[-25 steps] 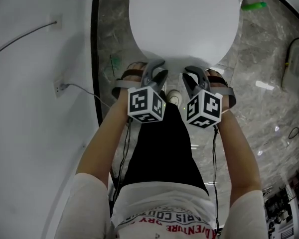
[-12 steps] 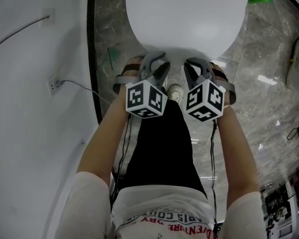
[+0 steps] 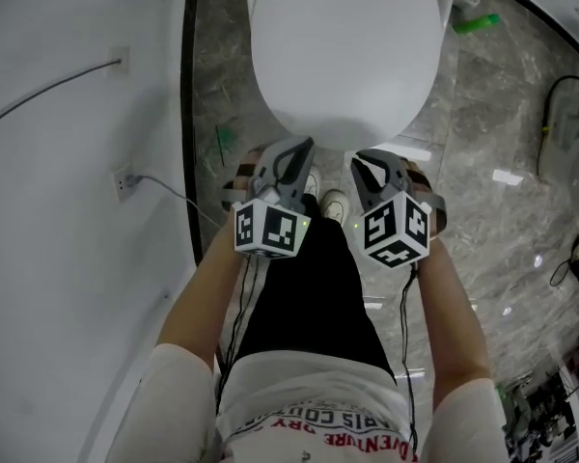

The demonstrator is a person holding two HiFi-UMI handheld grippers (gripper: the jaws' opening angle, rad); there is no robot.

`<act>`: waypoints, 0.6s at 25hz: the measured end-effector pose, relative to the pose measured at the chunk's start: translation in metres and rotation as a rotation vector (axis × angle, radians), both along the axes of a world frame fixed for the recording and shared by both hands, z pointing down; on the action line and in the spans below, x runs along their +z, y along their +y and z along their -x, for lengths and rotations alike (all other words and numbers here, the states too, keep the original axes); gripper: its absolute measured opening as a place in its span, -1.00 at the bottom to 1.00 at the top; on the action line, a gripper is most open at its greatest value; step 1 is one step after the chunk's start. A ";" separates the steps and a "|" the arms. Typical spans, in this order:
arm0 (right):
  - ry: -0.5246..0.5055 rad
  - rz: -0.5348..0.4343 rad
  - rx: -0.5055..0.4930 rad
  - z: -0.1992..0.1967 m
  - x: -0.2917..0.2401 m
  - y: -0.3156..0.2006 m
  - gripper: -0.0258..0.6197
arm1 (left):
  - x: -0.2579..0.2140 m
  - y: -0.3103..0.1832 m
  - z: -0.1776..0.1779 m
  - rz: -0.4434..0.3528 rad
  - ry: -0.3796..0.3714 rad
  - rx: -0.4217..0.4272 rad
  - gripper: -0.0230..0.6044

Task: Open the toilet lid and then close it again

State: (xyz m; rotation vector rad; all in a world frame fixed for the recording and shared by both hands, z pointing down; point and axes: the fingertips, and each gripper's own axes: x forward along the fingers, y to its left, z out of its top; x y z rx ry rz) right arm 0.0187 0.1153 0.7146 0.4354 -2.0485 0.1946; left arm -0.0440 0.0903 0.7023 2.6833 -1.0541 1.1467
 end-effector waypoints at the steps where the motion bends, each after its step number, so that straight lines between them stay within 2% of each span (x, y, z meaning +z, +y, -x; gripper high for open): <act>1: -0.017 -0.029 0.018 -0.002 -0.018 -0.003 -0.80 | -0.015 -0.002 0.000 -0.006 0.020 -0.014 -0.90; 6: -0.079 -0.143 0.077 -0.010 -0.114 -0.036 -0.85 | -0.110 -0.036 -0.011 -0.072 0.105 -0.086 -0.90; 11: -0.153 -0.242 0.167 -0.015 -0.234 -0.055 -0.85 | -0.232 -0.041 -0.021 -0.094 0.239 -0.139 -0.90; 15: -0.247 -0.328 0.276 -0.021 -0.326 -0.074 -0.86 | -0.324 -0.052 -0.012 -0.186 0.267 -0.209 -0.90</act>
